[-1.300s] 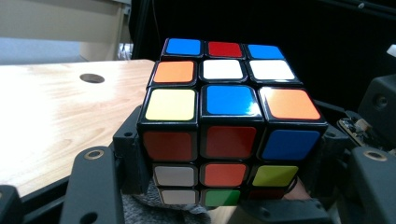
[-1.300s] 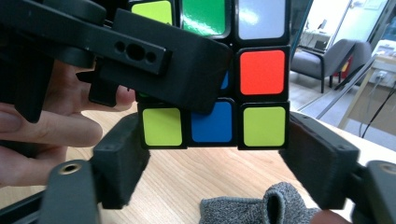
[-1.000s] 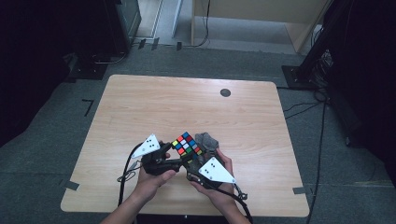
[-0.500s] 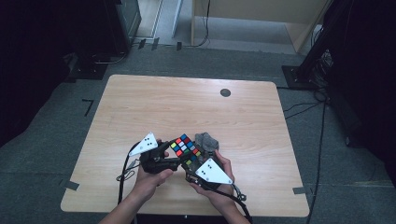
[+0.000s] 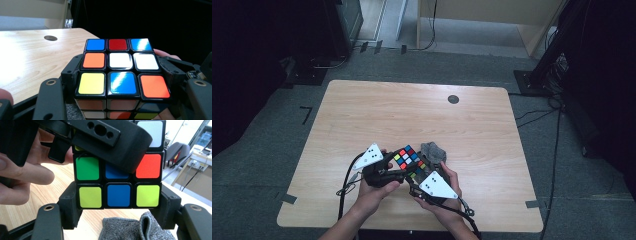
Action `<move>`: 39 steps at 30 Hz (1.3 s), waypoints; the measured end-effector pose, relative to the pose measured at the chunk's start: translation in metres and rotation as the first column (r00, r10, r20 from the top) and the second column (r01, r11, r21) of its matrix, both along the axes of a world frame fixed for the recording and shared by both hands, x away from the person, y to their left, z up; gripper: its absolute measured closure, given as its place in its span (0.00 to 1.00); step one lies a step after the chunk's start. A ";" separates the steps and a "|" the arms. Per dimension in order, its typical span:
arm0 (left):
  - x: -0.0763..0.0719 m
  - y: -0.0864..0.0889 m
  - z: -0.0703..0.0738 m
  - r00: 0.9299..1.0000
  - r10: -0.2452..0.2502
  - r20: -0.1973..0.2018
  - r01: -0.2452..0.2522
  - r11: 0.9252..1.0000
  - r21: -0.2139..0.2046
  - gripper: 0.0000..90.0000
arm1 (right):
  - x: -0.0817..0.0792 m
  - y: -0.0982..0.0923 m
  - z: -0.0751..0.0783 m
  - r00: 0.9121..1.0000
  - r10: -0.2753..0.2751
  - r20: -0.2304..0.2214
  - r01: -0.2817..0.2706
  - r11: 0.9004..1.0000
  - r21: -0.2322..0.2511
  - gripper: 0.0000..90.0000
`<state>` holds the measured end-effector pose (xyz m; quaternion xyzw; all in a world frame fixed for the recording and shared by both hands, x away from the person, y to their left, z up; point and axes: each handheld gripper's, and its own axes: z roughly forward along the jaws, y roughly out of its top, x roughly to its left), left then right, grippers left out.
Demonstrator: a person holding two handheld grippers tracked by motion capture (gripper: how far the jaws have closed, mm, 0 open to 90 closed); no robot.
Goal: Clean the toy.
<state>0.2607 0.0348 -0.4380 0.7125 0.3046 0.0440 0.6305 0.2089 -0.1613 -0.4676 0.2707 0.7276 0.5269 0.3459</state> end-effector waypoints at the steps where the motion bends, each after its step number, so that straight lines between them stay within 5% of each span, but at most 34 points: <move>1: 0.001 0.001 -0.001 1.000 -0.008 -0.012 0.008 1.000 -0.013 0.38 | 0.000 0.000 0.000 1.000 -0.001 -0.001 0.001 1.000 -0.001 0.39; 5: 0.007 0.003 -0.003 0.998 -0.037 -0.045 0.036 0.999 -0.024 0.30 | 0.001 -0.001 0.003 1.000 -0.002 -0.013 0.002 1.000 -0.005 0.39; 7: 0.010 0.006 -0.003 0.998 -0.045 -0.050 0.043 0.999 -0.027 0.20 | 0.004 -0.006 0.003 0.999 -0.011 -0.040 0.012 1.000 0.017 0.39; 12: 0.018 0.021 0.000 0.999 -0.028 -0.026 0.026 0.998 -0.051 0.15 | 0.019 -0.029 0.006 0.990 -0.037 -0.134 0.044 0.998 0.053 0.39; 17: 0.025 0.029 -0.005 1.000 0.006 0.018 -0.006 0.999 0.038 0.13 | 0.030 -0.053 0.013 0.977 -0.030 -0.212 0.055 0.992 0.115 0.39; 22: 0.023 0.026 -0.013 0.994 -0.018 0.109 -0.001 0.986 0.167 0.14 | 0.031 -0.061 0.024 0.967 0.006 -0.253 0.033 0.988 0.150 0.39; 24: 0.020 0.023 -0.015 0.987 -0.032 0.155 -0.003 0.975 0.224 0.14 | 0.031 -0.061 0.029 0.955 0.030 -0.294 0.021 0.985 0.170 0.39; 28: 0.015 0.017 -0.018 0.977 -0.076 0.198 0.024 0.967 0.253 0.14 | 0.031 -0.061 0.036 0.912 0.105 -0.396 -0.005 0.969 0.245 0.39; 34: 0.009 0.014 -0.020 0.961 -0.086 0.262 0.007 0.958 0.288 0.15 | 0.029 -0.056 0.041 0.884 0.161 -0.440 -0.033 0.958 0.285 0.39; 39: 0.000 0.007 -0.022 0.927 -0.122 0.354 -0.007 0.940 0.342 0.15 | 0.028 -0.050 0.042 0.853 0.206 -0.480 -0.051 0.948 0.315 0.38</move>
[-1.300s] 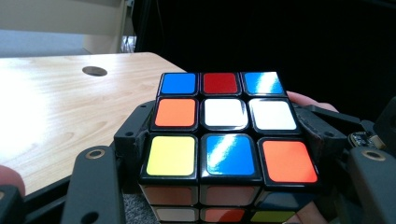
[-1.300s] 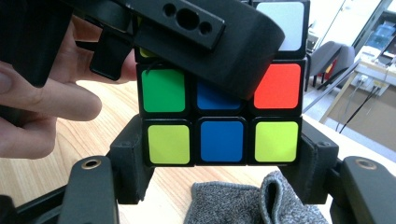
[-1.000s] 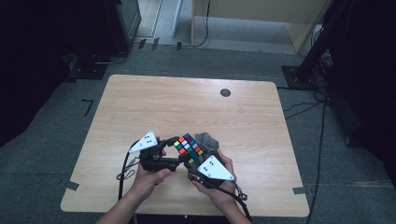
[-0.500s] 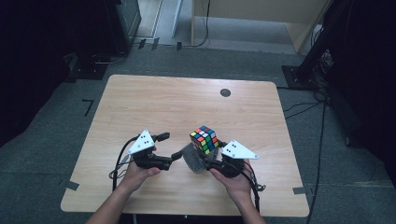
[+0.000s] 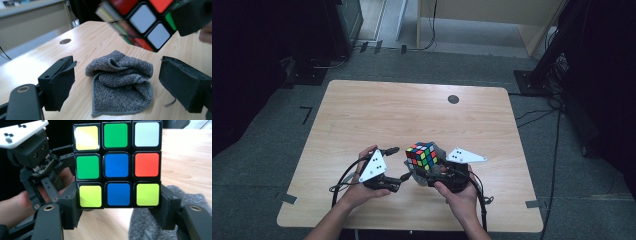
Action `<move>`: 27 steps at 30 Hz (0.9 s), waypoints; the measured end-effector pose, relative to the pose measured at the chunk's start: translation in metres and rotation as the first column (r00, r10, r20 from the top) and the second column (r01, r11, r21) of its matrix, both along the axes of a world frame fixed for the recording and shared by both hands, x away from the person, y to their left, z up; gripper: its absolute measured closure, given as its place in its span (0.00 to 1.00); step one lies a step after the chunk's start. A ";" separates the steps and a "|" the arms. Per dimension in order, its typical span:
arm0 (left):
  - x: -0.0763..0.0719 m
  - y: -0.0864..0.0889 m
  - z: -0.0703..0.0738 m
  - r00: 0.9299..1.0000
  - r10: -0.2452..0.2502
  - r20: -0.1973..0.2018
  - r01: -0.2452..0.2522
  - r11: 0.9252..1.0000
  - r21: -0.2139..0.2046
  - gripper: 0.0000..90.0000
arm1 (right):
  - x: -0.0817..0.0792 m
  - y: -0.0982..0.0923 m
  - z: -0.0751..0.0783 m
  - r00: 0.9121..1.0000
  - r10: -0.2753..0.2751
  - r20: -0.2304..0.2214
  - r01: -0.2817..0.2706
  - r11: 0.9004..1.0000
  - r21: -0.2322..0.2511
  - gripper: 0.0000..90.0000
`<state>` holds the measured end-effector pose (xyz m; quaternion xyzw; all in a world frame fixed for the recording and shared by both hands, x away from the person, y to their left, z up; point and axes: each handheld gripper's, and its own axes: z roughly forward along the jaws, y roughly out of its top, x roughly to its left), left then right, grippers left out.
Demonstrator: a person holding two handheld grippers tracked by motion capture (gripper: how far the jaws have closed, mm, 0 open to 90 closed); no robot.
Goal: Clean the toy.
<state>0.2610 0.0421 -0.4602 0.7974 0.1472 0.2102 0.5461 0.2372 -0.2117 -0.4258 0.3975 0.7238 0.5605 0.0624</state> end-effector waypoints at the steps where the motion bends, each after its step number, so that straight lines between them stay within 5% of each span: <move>1: -0.002 -0.002 -0.001 1.000 0.001 0.019 -0.001 1.000 0.015 0.15 | 0.000 0.001 0.000 1.000 0.006 -0.010 -0.006 1.000 0.003 0.38; 8: -0.010 -0.010 -0.007 0.986 0.030 0.163 -0.045 0.995 0.090 0.16 | 0.002 0.008 -0.002 0.995 0.038 -0.090 -0.038 0.999 -0.001 0.38; 15: -0.015 -0.012 -0.006 0.975 0.023 0.221 -0.045 0.995 0.091 0.17 | 0.006 0.012 -0.008 0.984 0.062 -0.164 -0.063 0.998 0.000 0.38; 18: -0.019 -0.016 -0.008 0.967 0.022 0.255 -0.053 0.992 0.116 0.26 | 0.008 0.014 -0.011 0.978 0.076 -0.196 -0.075 0.997 0.010 0.38; 21: -0.022 -0.019 -0.009 0.966 0.026 0.259 -0.060 0.990 0.125 0.36 | 0.008 0.015 -0.013 0.980 0.058 -0.192 -0.057 0.998 0.009 0.37; 27: -0.012 -0.013 -0.007 0.983 0.068 0.168 -0.085 0.992 0.095 0.37 | 0.010 -0.003 -0.006 0.988 0.045 -0.148 -0.025 0.991 0.133 0.25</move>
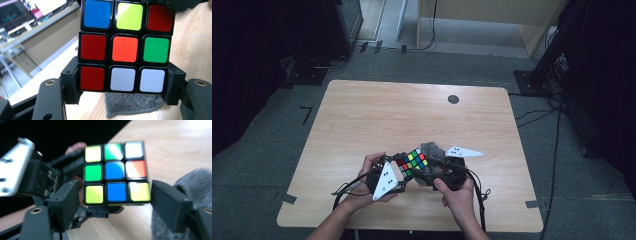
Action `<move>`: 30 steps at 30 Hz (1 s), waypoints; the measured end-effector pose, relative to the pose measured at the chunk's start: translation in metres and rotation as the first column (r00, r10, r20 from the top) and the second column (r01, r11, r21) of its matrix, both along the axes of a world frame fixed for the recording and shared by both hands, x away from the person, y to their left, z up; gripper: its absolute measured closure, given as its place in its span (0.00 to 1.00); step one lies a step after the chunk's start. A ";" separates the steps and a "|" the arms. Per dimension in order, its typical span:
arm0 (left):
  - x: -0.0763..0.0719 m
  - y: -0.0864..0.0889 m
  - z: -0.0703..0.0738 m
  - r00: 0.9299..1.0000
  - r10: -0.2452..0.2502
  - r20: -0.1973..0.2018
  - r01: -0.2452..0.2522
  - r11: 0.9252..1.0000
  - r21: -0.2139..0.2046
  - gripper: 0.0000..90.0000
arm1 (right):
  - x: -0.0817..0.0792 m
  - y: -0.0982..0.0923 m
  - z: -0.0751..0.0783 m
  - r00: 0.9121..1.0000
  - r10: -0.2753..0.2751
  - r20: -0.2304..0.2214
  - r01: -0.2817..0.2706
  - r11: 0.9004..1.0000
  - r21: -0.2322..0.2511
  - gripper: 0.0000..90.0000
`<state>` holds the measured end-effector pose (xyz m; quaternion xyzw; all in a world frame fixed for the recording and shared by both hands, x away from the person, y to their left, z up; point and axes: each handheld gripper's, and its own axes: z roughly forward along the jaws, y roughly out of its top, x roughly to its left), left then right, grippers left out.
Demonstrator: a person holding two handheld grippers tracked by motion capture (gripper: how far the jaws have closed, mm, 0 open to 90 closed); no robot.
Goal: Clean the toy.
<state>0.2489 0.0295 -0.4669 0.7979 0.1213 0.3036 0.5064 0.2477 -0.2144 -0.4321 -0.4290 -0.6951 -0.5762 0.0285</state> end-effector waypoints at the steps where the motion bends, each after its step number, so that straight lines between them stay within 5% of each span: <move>1: 0.003 0.002 0.001 1.000 0.006 -0.029 -0.007 1.000 -0.013 0.37 | 0.000 -0.004 0.001 1.000 -0.021 0.023 0.021 1.000 0.003 0.24; 4: 0.011 0.010 0.004 0.995 0.011 -0.102 -0.018 0.997 -0.070 0.37 | 0.000 -0.013 0.000 0.988 -0.111 0.111 0.114 0.993 -0.016 0.24; 7: 0.019 0.017 0.009 0.987 0.000 -0.158 -0.021 0.991 -0.129 0.37 | 0.002 -0.017 -0.010 0.954 -0.196 0.229 0.223 0.970 -0.100 0.24; 9: 0.022 0.021 0.011 0.988 0.017 -0.156 -0.040 0.988 -0.147 0.37 | 0.003 -0.016 -0.018 0.930 -0.229 0.287 0.281 0.948 -0.152 0.27; 13: 0.033 0.031 0.016 0.974 -0.004 -0.227 -0.049 0.972 -0.229 0.38 | 0.003 -0.008 -0.019 0.909 -0.202 0.364 0.296 0.929 -0.223 0.29; 15: 0.038 0.033 0.017 0.966 0.027 -0.258 -0.093 0.964 -0.248 0.38 | 0.005 -0.002 -0.019 0.913 -0.180 0.367 0.288 0.920 -0.265 0.29; 16: 0.041 0.033 0.018 0.957 0.044 -0.286 -0.114 0.965 -0.234 0.38 | 0.007 0.002 -0.020 0.922 -0.152 0.355 0.263 0.921 -0.288 0.28; 17: 0.042 0.033 0.018 0.946 0.072 -0.317 -0.143 0.968 -0.207 0.38 | 0.009 0.006 -0.022 0.925 -0.117 0.362 0.246 0.910 -0.334 0.27; 18: 0.043 0.032 0.017 0.934 0.109 -0.341 -0.182 0.965 -0.189 0.38 | 0.010 0.010 -0.024 0.926 -0.100 0.365 0.247 0.890 -0.383 0.27; 19: 0.042 0.032 0.016 0.922 0.142 -0.359 -0.218 0.959 -0.179 0.38 | 0.012 0.012 -0.028 0.929 -0.100 0.357 0.249 0.881 -0.401 0.28; 21: 0.040 0.033 0.010 0.906 0.147 -0.397 -0.238 0.952 -0.191 0.38 | 0.014 0.014 -0.039 0.938 -0.114 0.327 0.250 0.877 -0.410 0.28; 23: 0.037 0.033 0.005 0.908 0.130 -0.398 -0.208 0.965 -0.159 0.38 | 0.015 0.017 -0.050 0.942 -0.122 0.314 0.262 0.851 -0.455 0.33; 24: 0.036 0.033 0.002 0.911 0.133 -0.391 -0.201 0.970 -0.138 0.38 | 0.015 0.018 -0.056 0.943 -0.123 0.311 0.263 0.846 -0.463 0.34; 26: 0.034 0.034 -0.002 0.905 0.130 -0.405 -0.203 0.969 -0.143 0.38 | 0.017 0.020 -0.065 0.954 -0.091 0.287 0.230 0.836 -0.499 0.34; 27: 0.033 0.033 -0.003 0.906 0.129 -0.403 -0.202 0.969 -0.143 0.38 | 0.016 0.020 -0.067 0.953 -0.088 0.289 0.232 0.826 -0.514 0.36; 30: 0.032 0.033 -0.002 0.912 0.121 -0.392 -0.190 0.972 -0.141 0.38 | 0.016 0.021 -0.072 0.959 -0.093 0.269 0.227 0.820 -0.526 0.42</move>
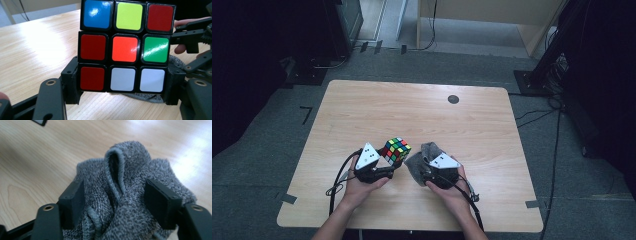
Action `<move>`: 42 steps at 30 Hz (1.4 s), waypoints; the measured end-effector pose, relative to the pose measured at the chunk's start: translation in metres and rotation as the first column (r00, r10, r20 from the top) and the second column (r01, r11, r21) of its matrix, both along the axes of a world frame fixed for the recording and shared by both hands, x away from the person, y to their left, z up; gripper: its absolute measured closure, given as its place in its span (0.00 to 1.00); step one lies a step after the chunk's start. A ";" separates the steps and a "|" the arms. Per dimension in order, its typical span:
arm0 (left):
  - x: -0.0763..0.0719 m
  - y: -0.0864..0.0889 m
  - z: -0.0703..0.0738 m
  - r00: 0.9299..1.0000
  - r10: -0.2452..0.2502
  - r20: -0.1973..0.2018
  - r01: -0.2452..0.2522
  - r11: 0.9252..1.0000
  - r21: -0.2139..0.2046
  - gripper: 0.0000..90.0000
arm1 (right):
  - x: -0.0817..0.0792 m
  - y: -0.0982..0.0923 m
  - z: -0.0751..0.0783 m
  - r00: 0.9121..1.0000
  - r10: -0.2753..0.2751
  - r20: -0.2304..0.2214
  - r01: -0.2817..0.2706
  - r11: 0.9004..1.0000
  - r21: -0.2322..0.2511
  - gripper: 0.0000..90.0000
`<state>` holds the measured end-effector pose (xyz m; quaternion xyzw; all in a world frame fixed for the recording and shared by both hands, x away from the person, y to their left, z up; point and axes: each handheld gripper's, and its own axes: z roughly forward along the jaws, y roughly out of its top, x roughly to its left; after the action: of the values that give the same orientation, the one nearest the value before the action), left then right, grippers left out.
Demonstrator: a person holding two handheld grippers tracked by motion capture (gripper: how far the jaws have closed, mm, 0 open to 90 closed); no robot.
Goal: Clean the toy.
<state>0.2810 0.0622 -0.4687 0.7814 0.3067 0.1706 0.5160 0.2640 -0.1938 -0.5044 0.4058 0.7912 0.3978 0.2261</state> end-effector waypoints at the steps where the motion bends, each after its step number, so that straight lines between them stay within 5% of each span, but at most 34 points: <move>1: 0.000 0.001 0.001 1.000 -0.010 -0.002 0.010 1.000 -0.008 0.38 | 0.000 0.000 -0.001 1.000 -0.007 0.001 0.007 1.000 -0.006 0.43; 7: -0.001 0.003 0.005 1.000 -0.019 -0.014 0.019 0.999 -0.048 0.38 | -0.002 0.007 -0.008 1.000 -0.030 -0.007 0.030 0.994 -0.101 0.46; 11: 0.000 0.005 0.007 1.000 -0.020 -0.022 0.018 0.998 -0.063 0.38 | -0.004 0.008 -0.010 0.998 -0.058 0.020 0.060 0.989 -0.138 0.59; 15: 0.001 0.005 0.008 0.999 -0.032 -0.025 0.031 0.998 -0.054 0.38 | -0.003 -0.002 -0.008 0.997 -0.077 0.002 0.077 0.993 -0.093 0.77; 19: 0.002 0.003 0.006 0.998 -0.050 -0.024 0.050 0.999 0.004 0.38 | -0.005 -0.014 0.000 0.997 -0.082 0.008 0.082 0.997 -0.015 0.85; 23: 0.002 -0.002 0.003 0.997 -0.069 -0.026 0.071 0.995 0.068 0.38 | -0.014 -0.022 0.026 0.991 -0.099 0.091 0.088 0.989 0.123 0.85; 27: -0.004 -0.013 0.002 0.993 -0.120 -0.002 0.119 0.982 0.144 0.38 | -0.028 -0.022 0.060 0.980 -0.082 0.180 0.034 0.967 0.254 0.85; 30: -0.011 -0.024 0.001 0.986 -0.163 0.014 0.157 0.969 0.190 0.38 | -0.037 -0.019 0.079 0.979 -0.021 0.202 -0.058 0.924 0.379 0.85; 31: -0.013 -0.027 0.001 0.984 -0.175 0.017 0.168 0.965 0.201 0.38 | -0.039 -0.015 0.083 0.977 0.007 0.211 -0.090 0.917 0.389 0.85; 34: -0.018 -0.035 0.003 0.980 -0.197 0.023 0.188 0.959 0.211 0.38 | -0.044 0.001 0.086 0.976 0.069 0.208 -0.140 0.927 0.348 0.85; 36: -0.020 -0.039 0.003 0.981 -0.194 0.019 0.184 0.954 0.237 0.38 | -0.048 0.014 0.083 0.971 0.074 0.227 -0.128 0.964 0.235 0.84; 38: -0.022 -0.043 0.002 0.982 -0.187 0.016 0.176 0.948 0.266 0.38 | -0.054 0.024 0.080 0.959 0.069 0.273 -0.107 0.986 0.125 0.83; 40: -0.023 -0.044 0.003 0.983 -0.180 0.024 0.166 0.946 0.277 0.38 | -0.056 0.030 0.077 0.938 0.092 0.335 -0.099 0.995 0.003 0.84; 42: -0.022 -0.043 0.003 0.983 -0.182 0.020 0.168 0.941 0.294 0.38 | -0.054 0.029 0.075 0.938 0.080 0.336 -0.078 0.997 -0.020 0.84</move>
<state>0.2587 0.0187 -0.4655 0.8687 0.1954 0.1855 0.4157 0.2098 -0.1652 -0.4299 0.2990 0.7578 0.4677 0.3429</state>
